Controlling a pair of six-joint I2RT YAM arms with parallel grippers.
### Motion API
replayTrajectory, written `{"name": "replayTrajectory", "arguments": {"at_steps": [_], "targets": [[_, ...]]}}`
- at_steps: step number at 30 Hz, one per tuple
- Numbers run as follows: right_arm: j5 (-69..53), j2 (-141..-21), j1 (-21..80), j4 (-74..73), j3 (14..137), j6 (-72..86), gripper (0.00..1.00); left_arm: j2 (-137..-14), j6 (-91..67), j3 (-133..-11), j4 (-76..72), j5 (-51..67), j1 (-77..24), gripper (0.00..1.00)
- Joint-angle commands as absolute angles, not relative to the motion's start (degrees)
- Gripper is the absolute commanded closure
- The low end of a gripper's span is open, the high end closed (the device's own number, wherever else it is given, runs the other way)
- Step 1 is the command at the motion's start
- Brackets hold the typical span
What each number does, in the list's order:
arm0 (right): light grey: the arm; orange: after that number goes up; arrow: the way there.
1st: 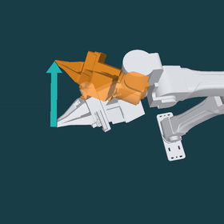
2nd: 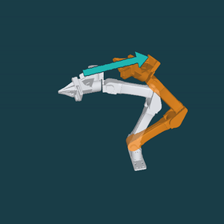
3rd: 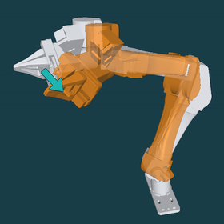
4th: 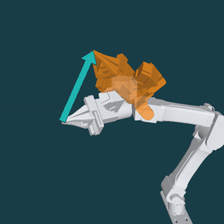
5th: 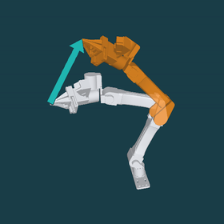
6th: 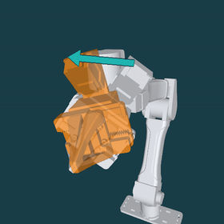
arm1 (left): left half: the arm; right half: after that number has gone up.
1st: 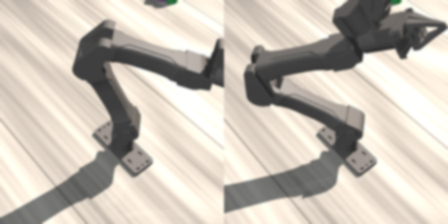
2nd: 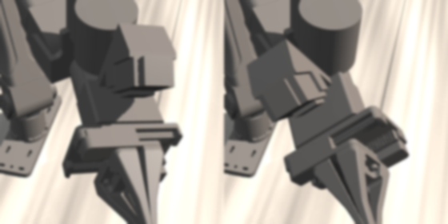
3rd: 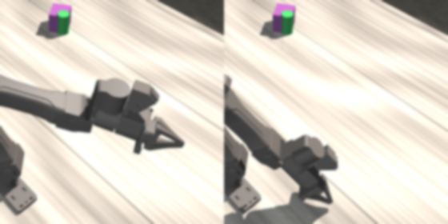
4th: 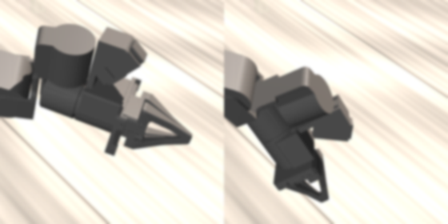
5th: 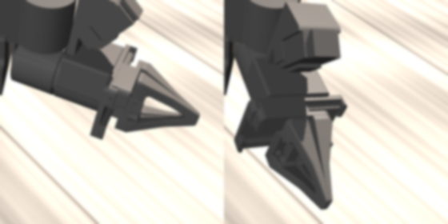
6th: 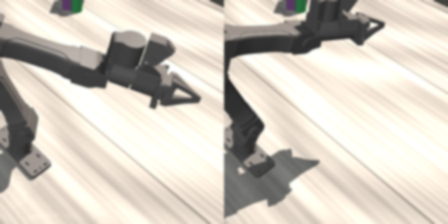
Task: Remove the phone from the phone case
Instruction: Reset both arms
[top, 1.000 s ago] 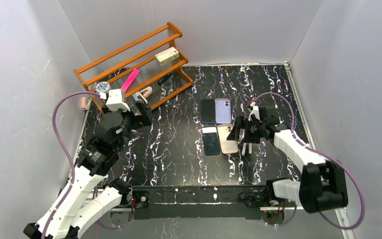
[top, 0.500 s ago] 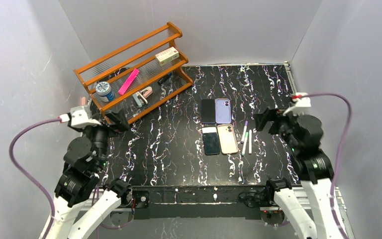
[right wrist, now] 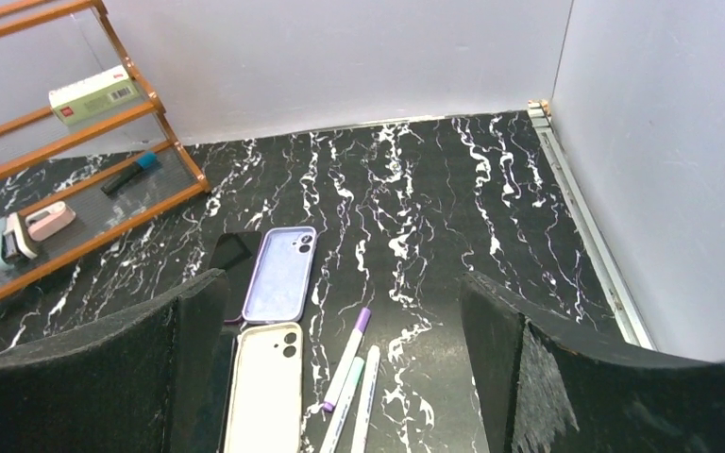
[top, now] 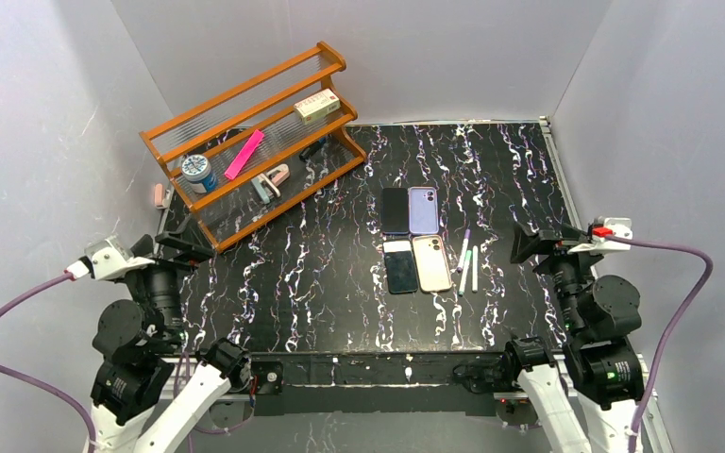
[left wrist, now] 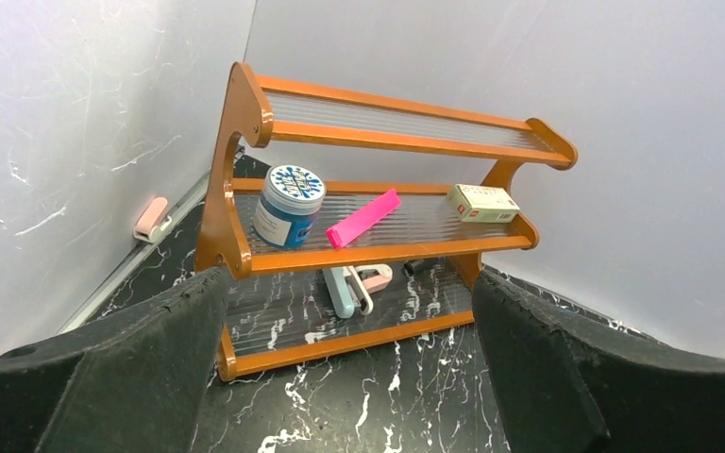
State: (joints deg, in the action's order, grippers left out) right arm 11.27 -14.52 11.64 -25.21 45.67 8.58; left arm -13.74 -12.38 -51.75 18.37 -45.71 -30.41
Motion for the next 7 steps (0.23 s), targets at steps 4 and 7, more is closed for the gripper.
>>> {"name": "replayTrajectory", "arguments": {"at_steps": [4, 7], "targets": [[13.2, -12.5, 11.5, -19.9, 42.6, 6.9, 0.01, -13.5, -12.6, -48.7, 15.1, -47.9, -30.1, 0.02], [13.5, -12.2, 11.5, -18.9, 41.2, 6.4, 0.01, -13.2, -13.0, -47.9, 14.4, -47.7, -30.1, 0.02]]}}
